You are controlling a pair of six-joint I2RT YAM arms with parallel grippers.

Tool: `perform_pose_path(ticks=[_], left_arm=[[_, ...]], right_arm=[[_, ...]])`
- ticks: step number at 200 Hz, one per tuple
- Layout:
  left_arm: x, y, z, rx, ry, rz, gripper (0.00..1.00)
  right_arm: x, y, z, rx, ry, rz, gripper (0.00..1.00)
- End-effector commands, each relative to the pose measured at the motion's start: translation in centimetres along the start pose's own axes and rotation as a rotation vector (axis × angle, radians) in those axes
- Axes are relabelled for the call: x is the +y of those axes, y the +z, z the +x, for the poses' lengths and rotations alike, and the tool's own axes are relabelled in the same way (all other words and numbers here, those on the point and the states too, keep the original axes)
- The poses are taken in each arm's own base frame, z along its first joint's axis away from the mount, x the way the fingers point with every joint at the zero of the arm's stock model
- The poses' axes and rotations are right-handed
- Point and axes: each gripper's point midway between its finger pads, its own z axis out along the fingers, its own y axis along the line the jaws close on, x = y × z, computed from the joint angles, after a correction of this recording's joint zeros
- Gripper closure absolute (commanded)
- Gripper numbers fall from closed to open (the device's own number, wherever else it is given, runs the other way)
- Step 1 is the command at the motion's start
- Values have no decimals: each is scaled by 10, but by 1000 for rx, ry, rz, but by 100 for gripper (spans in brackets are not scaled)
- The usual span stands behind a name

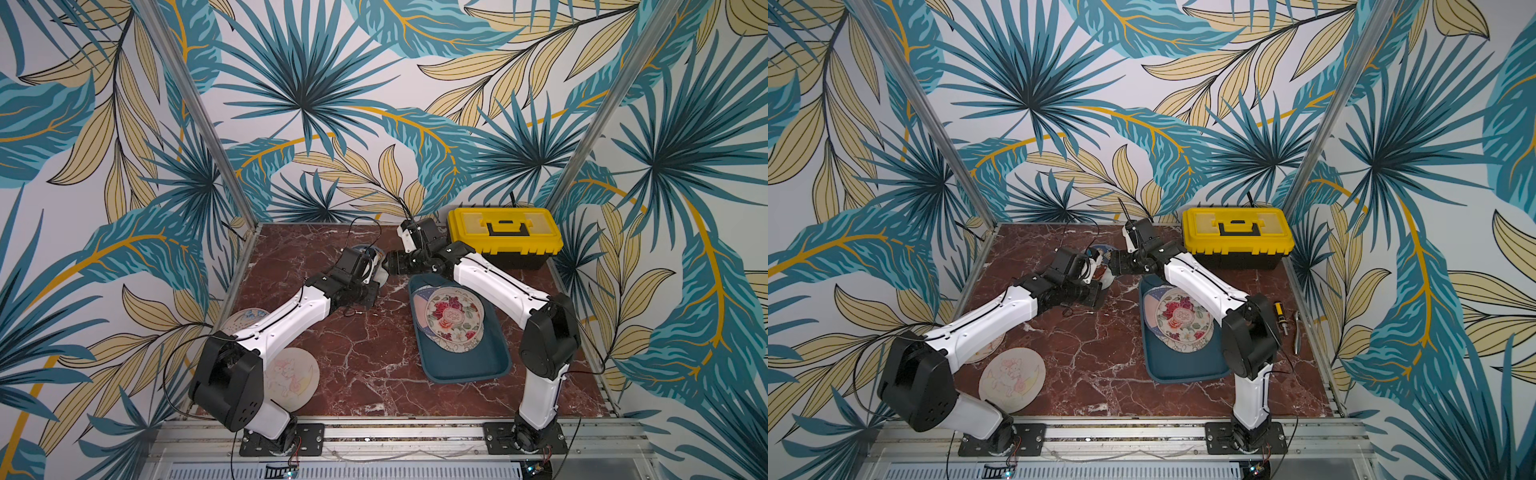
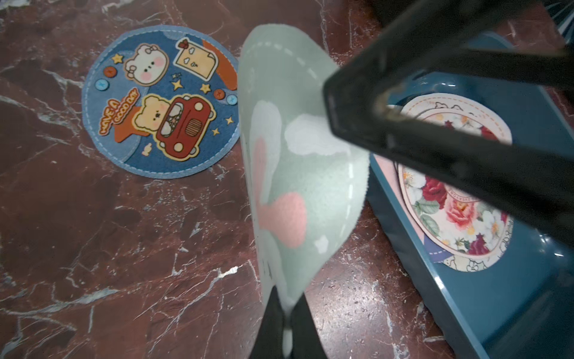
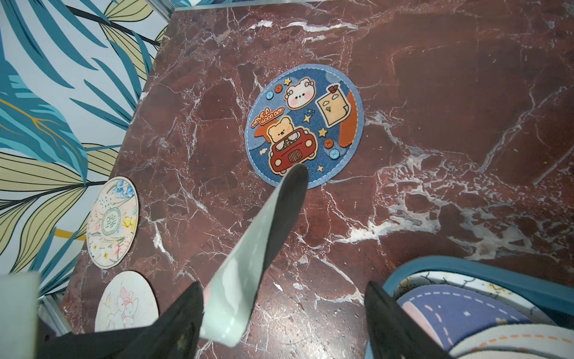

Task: Put the coasters into the storage box
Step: Pick up the coaster from the center of the board, then place the coaster in the storage box.

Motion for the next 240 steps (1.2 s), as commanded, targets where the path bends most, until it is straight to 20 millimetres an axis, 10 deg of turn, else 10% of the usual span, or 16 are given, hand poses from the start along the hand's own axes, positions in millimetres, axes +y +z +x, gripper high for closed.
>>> perform_pose_path(ticks=[1, 97, 155, 171, 240], left_arm=[[-12, 5, -3, -29, 11, 47, 100], [-33, 8, -14, -57, 19, 100, 100], [-32, 6, -17, -73, 21, 90, 100], [-29, 8, -16, -72, 19, 76, 100], [-19, 9, -13, -77, 9, 20, 19]], right_arm=[[3, 2, -4, 0, 25, -15, 23], [0, 14, 4, 37, 61, -9, 51], [-5, 12, 8, 34, 73, 9, 100], [-6, 9, 5, 16, 73, 16, 100], [-7, -5, -3, -11, 45, 40, 100]])
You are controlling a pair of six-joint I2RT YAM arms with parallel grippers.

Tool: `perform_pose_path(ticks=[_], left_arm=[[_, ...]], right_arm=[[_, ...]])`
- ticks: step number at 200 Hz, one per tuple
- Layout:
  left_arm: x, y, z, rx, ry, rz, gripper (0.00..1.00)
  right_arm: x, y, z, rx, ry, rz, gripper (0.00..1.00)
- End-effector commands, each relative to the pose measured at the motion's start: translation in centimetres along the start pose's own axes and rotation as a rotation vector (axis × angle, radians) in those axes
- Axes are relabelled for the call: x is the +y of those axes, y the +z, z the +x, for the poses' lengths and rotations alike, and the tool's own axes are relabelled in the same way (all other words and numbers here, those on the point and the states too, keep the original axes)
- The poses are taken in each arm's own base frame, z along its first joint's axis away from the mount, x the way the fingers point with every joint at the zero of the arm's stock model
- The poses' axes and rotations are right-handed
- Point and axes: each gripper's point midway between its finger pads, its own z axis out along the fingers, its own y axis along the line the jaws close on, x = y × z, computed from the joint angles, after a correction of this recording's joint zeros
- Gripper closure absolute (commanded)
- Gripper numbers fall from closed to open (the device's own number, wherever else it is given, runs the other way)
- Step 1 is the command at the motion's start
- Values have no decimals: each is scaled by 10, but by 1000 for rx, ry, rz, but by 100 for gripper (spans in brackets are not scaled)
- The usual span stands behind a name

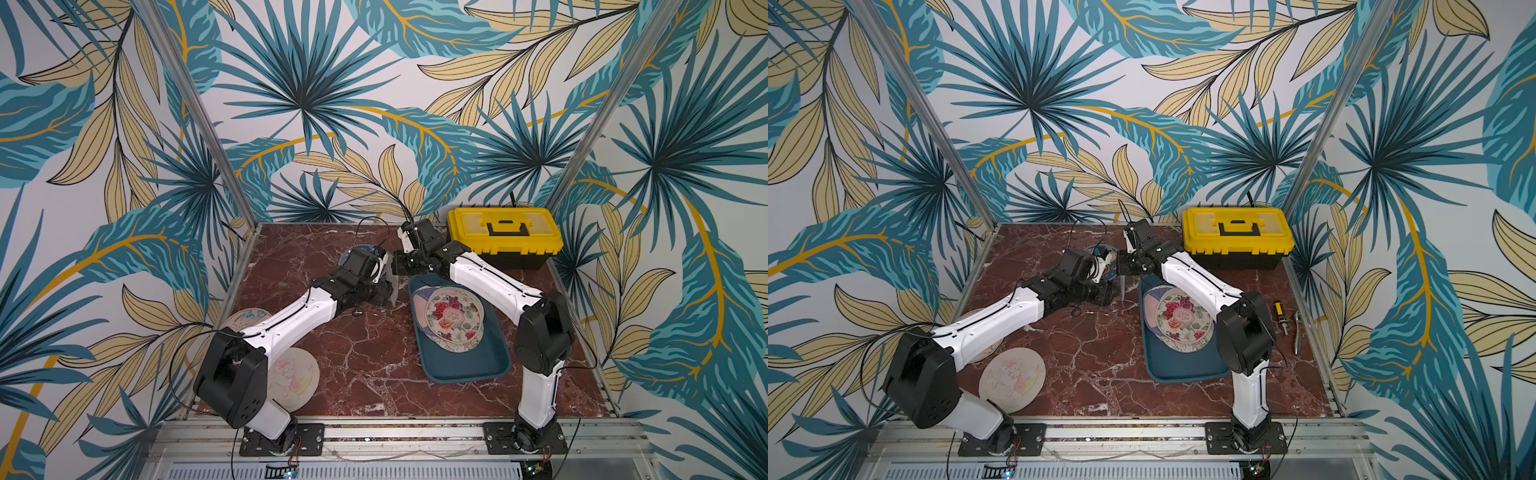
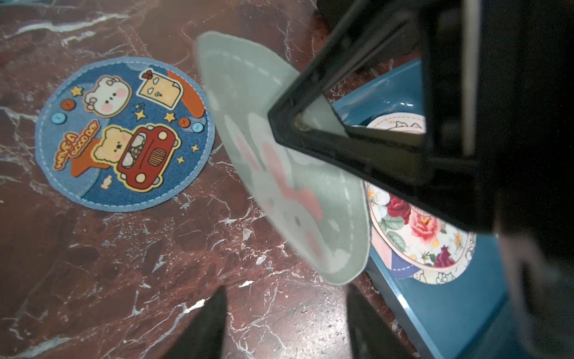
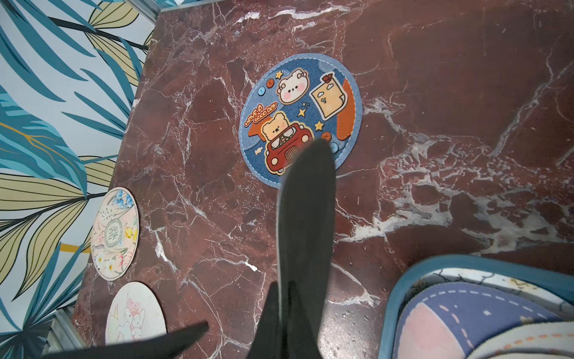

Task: Put the coasters into the storage box
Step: Place the coaster in the storage box.

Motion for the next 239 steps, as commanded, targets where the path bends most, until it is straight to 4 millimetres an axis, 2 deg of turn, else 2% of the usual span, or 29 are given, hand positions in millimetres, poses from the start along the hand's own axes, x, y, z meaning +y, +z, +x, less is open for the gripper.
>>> perform_pose_path(ticks=[1, 35, 89, 138, 171, 176, 199, 239], left_arm=[[6, 0, -2, -22, -3, -37, 18], [16, -4, -4, -43, -16, -84, 9], [22, -9, -8, -82, -53, -71, 5], [32, -12, -7, -111, -118, -35, 1], [43, -12, -1, -102, -153, -54, 0], [43, -12, -7, -128, -152, -47, 0], [46, -12, -4, -129, -157, -54, 0], [48, -9, -1, -119, -157, -59, 0]], right_arm=[[0, -19, -7, -33, -26, 17, 100], [-4, -31, -10, -46, -56, 54, 100], [-8, -66, -17, -95, -119, 106, 100], [-23, -102, -17, -134, -137, 173, 100], [-39, -122, -7, -142, -138, 241, 100], [-42, -125, -5, -143, -138, 249, 100], [-51, -135, 5, -133, -131, 283, 100], [-65, -138, 18, -121, -106, 321, 100]])
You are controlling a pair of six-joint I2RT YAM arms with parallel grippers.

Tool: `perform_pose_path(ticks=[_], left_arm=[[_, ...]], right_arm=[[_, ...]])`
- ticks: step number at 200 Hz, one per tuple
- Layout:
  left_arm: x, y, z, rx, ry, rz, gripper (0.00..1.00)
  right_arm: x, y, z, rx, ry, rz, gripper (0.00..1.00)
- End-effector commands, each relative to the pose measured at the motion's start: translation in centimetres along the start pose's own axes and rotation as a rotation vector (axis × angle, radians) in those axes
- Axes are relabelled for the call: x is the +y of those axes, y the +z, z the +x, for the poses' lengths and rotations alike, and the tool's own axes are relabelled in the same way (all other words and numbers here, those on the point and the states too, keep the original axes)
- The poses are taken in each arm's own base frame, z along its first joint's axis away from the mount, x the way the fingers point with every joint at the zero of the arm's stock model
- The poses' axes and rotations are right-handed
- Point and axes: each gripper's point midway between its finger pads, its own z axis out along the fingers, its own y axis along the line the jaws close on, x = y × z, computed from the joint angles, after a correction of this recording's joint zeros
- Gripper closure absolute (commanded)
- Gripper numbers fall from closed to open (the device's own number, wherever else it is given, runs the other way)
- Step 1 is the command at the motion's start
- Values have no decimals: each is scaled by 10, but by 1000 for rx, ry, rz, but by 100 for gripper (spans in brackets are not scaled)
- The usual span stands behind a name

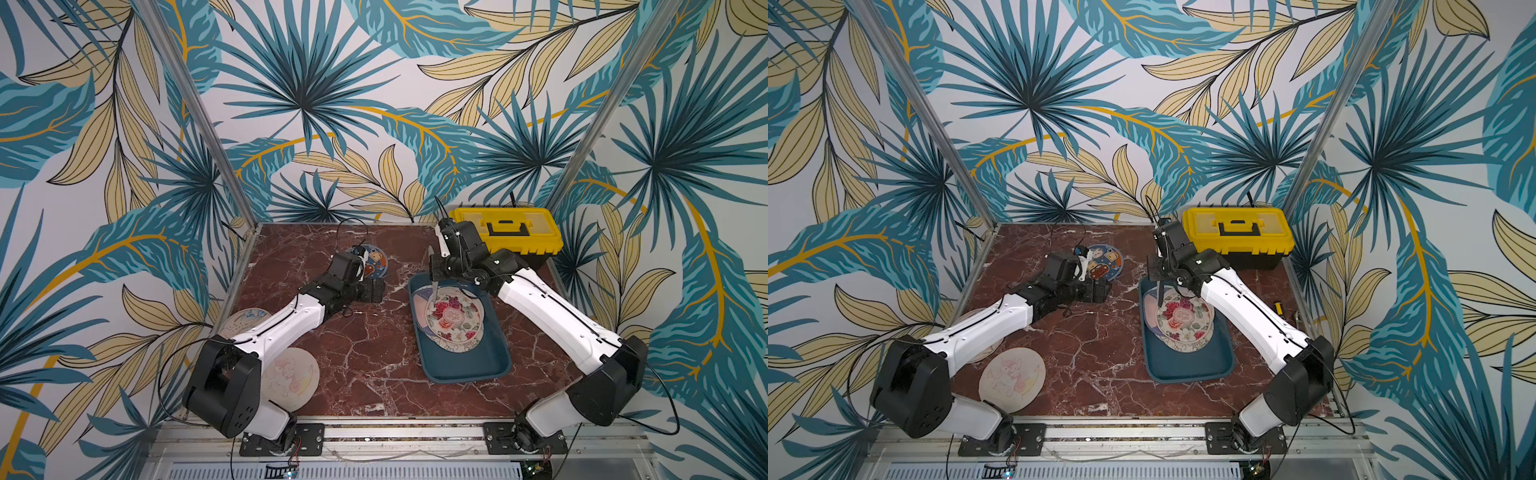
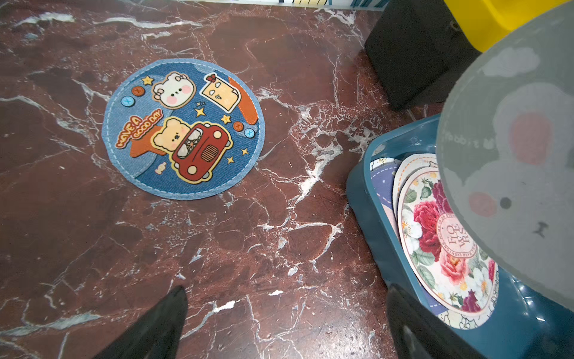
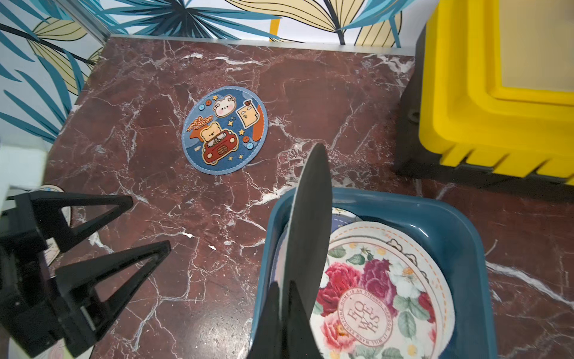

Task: Put the coasters into the storage box
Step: Place the coaster in the storage box.

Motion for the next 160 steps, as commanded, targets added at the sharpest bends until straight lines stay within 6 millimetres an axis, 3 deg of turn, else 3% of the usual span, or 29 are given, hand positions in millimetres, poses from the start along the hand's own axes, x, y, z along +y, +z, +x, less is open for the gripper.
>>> perform_pose_path(ticks=[1, 91, 160], left_arm=[[3, -3, 0, -22, -7, 5, 0], [7, -3, 7, -11, -25, -4, 0], [-6, 1, 28, 39, 25, 32, 0]], right_arm=[[-15, 0, 13, 25, 8, 55, 100], [-14, 35, 32, 67, 61, 39, 100], [-76, 43, 81, 158, 133, 237, 100]])
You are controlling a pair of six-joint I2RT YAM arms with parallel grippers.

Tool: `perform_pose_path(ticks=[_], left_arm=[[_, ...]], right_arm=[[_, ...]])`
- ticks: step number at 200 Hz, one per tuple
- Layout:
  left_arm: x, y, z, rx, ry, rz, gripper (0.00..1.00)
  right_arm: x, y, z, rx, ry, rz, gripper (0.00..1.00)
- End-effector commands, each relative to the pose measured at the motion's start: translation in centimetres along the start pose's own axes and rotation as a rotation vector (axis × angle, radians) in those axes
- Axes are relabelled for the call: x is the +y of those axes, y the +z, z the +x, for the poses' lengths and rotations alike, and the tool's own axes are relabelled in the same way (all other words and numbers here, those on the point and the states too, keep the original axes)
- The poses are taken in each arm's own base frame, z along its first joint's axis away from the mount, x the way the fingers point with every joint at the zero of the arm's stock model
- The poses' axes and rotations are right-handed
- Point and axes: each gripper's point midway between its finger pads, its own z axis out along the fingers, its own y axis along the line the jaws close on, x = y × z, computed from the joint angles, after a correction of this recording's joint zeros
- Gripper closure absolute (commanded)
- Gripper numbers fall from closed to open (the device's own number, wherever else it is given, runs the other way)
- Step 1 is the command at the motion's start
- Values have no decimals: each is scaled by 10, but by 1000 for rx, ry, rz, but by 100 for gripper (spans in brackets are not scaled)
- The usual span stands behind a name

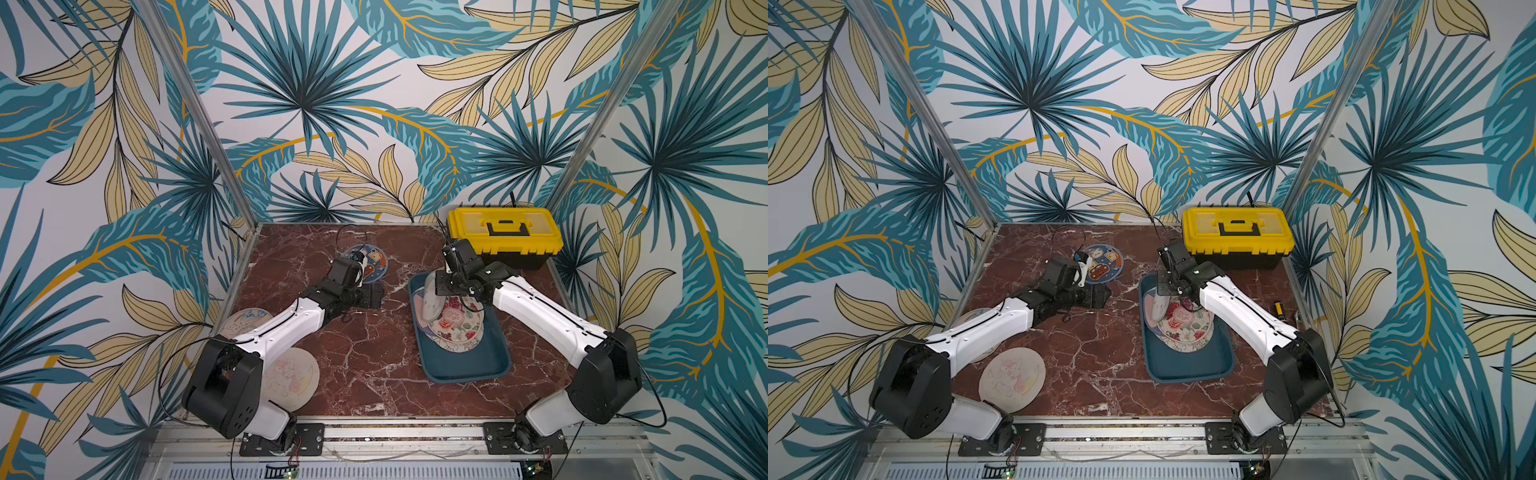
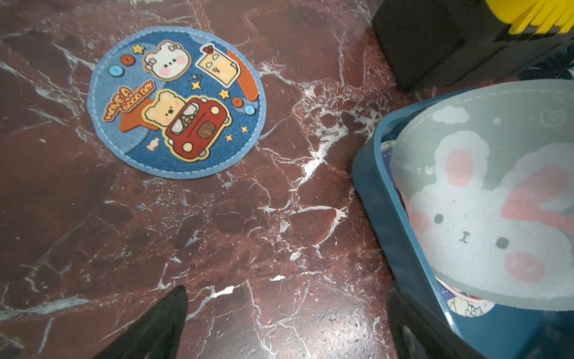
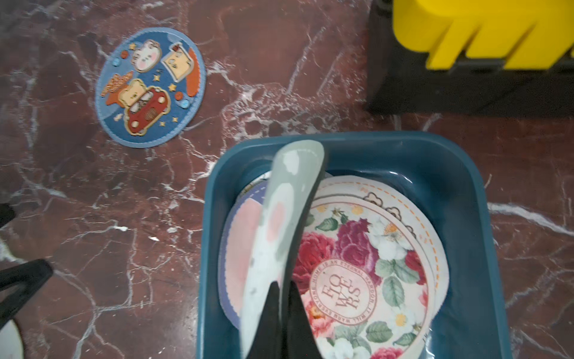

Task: Put the coasters into the storage box
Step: Place the coaster in the storage box.

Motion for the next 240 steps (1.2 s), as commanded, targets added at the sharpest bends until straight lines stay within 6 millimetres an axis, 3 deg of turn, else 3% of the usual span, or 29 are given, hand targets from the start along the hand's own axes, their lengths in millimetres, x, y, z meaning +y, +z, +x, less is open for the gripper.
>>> perform_pose_path(ticks=[1, 20, 73, 117, 146, 188, 240], left_arm=[[-5, -4, 3, -10, 27, 15, 0], [-2, 1, 0, -10, 30, -4, 1], [-1, 15, -11, -12, 23, -29, 0], [4, 17, -11, -11, 25, -48, 0], [6, 21, -11, -5, 22, -56, 0], [4, 22, -14, -7, 19, -50, 1], [7, 19, -13, -4, 19, -66, 1]], right_arm=[[-28, 0, 12, 18, 35, 96, 100], [-41, 2, 22, 40, 33, 146, 100], [-55, 23, 47, 141, 8, 225, 100], [-83, 24, 65, 208, -22, 372, 100], [-81, 32, 74, 238, -27, 350, 100], [-74, 45, 81, 273, -35, 320, 80], [-76, 41, 76, 259, -43, 333, 49]])
